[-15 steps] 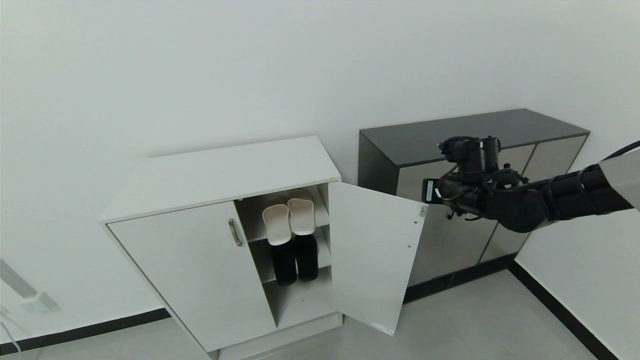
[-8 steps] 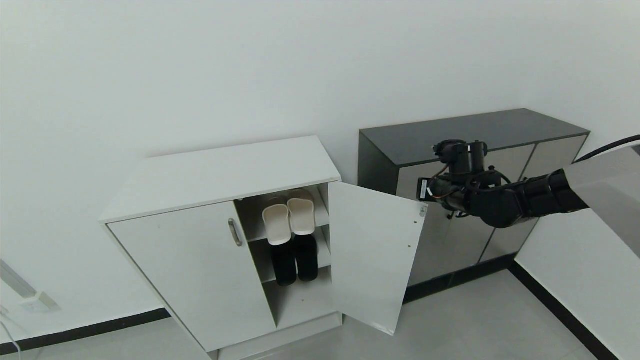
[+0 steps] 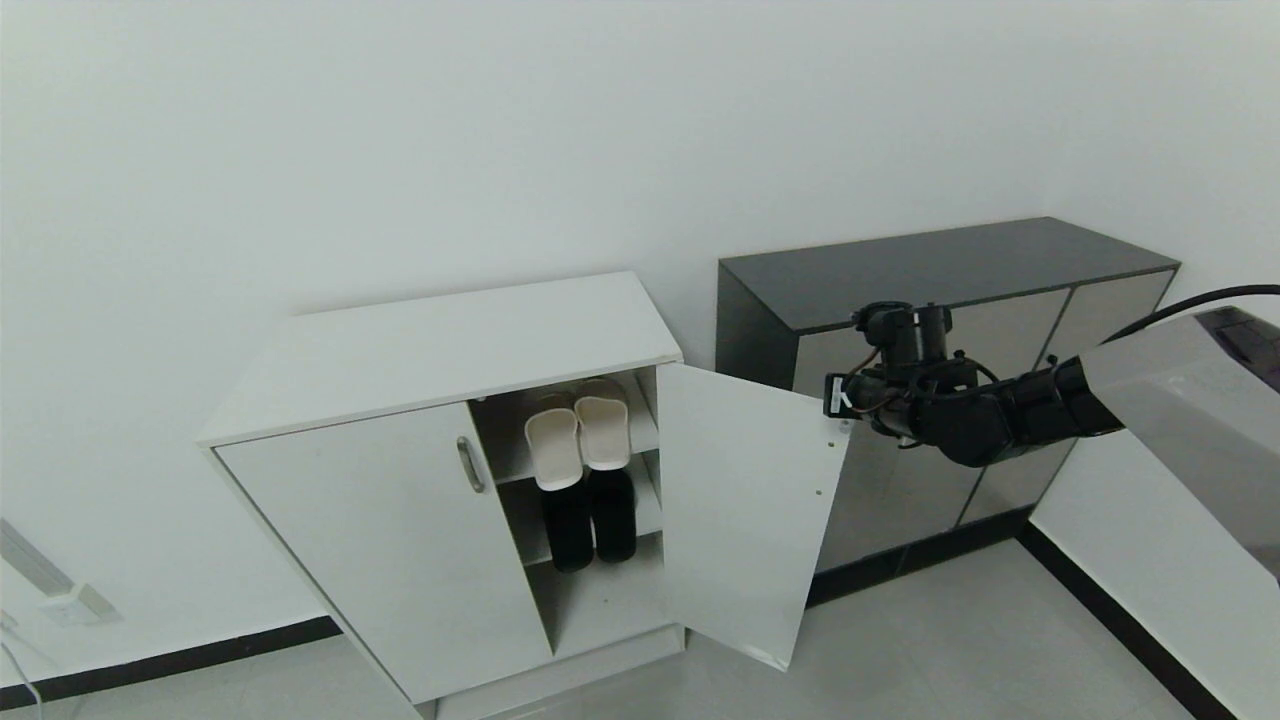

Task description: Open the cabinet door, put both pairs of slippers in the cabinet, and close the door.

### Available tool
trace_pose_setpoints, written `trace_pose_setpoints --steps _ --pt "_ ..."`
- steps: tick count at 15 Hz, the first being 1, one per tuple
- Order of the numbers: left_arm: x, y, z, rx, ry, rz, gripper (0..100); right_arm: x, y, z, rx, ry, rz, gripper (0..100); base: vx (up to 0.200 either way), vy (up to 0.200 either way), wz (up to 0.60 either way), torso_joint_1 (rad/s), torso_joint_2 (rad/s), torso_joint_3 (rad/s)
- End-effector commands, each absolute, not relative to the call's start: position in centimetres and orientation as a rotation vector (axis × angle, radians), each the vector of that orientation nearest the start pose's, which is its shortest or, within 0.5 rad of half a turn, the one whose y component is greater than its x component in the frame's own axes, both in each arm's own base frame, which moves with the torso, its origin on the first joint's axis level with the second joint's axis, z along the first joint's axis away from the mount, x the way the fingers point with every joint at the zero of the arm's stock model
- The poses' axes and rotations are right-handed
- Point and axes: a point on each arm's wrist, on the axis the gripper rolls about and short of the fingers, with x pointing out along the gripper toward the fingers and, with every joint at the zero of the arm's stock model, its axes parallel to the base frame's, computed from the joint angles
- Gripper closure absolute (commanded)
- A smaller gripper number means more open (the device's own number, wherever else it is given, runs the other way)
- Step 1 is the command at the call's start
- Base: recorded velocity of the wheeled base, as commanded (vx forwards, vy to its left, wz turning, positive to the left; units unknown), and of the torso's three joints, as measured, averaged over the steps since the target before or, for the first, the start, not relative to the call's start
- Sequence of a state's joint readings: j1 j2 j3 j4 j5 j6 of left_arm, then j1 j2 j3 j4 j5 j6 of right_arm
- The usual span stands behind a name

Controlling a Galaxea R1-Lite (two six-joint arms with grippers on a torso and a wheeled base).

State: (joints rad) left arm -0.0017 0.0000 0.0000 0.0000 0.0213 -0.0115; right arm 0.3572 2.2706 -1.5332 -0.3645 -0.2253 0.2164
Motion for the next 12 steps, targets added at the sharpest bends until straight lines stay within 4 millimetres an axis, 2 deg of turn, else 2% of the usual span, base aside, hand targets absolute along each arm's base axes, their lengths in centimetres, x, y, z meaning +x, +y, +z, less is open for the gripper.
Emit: trace_pose_setpoints --steps 1,5,8,12 --pt "-2.3 0.1 7.6 -0.012 0.001 0.020 100 44.1 15.9 12.8 0.105 0.375 0.090 100 0.000 0.000 0.00 0.000 0.00 0.000" --pt "-2.3 0.0 7.6 -0.012 0.001 0.018 100 44.0 16.0 12.6 0.097 0.392 0.087 100 0.000 0.000 0.00 0.000 0.00 0.000" --pt "-2.3 0.0 7.6 -0.011 0.001 0.018 100 43.2 16.0 12.8 0.092 0.407 0.094 100 0.000 0.000 0.00 0.000 0.00 0.000" --pt "-2.3 0.0 7.6 -0.011 0.001 0.018 100 39.8 18.0 13.2 0.077 0.432 0.161 100 0.000 0.000 0.00 0.000 0.00 0.000"
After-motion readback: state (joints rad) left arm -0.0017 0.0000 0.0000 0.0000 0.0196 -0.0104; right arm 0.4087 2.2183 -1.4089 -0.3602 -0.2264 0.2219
